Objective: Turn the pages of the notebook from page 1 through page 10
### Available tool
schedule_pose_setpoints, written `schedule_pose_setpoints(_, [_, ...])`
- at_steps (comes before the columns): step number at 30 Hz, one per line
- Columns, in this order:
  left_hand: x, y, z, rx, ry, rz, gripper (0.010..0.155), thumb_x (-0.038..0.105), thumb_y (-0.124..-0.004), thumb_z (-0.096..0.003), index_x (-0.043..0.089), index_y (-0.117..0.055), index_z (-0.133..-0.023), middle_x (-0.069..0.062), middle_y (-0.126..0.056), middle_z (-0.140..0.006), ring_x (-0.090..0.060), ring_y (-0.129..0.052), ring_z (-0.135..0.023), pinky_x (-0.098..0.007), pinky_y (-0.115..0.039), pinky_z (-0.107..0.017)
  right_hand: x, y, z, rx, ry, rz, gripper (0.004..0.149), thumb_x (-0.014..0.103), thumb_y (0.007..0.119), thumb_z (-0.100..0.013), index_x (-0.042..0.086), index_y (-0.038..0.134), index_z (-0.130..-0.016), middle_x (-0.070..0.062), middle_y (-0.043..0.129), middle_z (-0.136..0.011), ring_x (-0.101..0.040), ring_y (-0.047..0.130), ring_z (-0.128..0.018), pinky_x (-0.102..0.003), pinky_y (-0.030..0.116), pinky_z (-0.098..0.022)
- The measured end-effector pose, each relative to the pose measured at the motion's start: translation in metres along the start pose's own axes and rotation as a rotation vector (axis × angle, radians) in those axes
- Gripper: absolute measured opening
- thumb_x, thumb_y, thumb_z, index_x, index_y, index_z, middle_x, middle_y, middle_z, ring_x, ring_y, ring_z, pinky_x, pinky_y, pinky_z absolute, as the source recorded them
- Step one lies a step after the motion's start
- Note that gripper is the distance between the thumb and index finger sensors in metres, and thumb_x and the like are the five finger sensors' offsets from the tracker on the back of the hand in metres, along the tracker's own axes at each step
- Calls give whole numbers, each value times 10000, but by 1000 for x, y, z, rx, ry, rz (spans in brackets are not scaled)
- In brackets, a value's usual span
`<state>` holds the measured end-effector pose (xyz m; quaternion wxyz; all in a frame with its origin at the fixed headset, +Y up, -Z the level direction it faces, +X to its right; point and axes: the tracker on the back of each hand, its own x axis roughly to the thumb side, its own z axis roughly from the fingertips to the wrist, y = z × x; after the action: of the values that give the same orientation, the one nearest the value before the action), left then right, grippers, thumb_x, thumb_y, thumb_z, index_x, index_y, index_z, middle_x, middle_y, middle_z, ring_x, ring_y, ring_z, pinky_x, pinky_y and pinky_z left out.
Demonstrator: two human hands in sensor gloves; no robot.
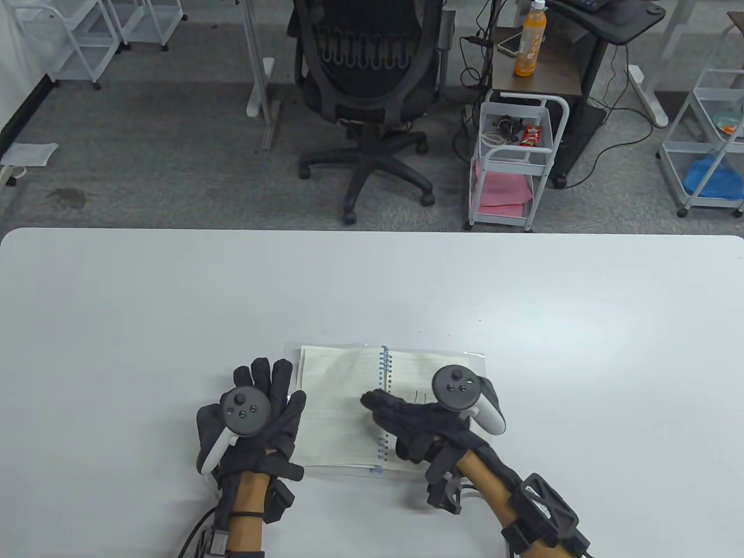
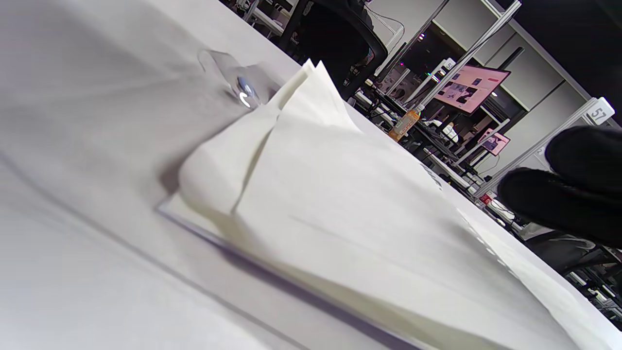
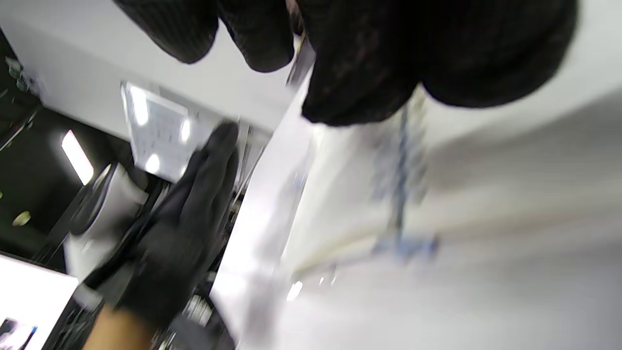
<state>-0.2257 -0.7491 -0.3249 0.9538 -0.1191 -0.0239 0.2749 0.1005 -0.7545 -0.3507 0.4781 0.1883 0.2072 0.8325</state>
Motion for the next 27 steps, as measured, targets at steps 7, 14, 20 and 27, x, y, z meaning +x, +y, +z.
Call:
schedule_pose_setpoints(7, [3,-4,-2,-19,-1,-20,696,635,-424,-611,390,-144,-1199,-9,35,-1204,-266,156,-1080,-542,61,-672,-27,-41,6,-159,212,346,519,460,604,-623,195,633,-1068,-179,507,-1148,-210,896,-326,-435,817,-255])
schedule_pose_setpoints(14, [4,-6,-2,-32,-4,-26,695,634,-425,-612,388,-150,-1201,-7,34,-1204,-264,155,-1080,-541,60,-673,-54,-48,0,-234,425,479,491,463,632,-613,288,587,-1070,-84,430,-1162,-125,845,-279,-355,798,-198])
schedule_pose_setpoints(20, [4,-8,-3,-41,3,-38,694,634,-424,-612,387,-150,-1200,-9,32,-1204,-265,155,-1080,-541,59,-673,-59,-50,-5,-245,530,541,590,509,644,-602,309,398,-1100,-56,317,-1172,-34,795,-255,-269,780,-167])
schedule_pose_setpoints(27, [6,-9,-3,-51,1,-45,695,633,-425,-613,386,-150,-1201,-10,33,-1204,-266,155,-1080,-541,59,-673,-61,-53,-5,-260,556,530,642,539,652,-595,260,378,-1104,-99,324,-1163,-10,791,-247,-247,783,-160])
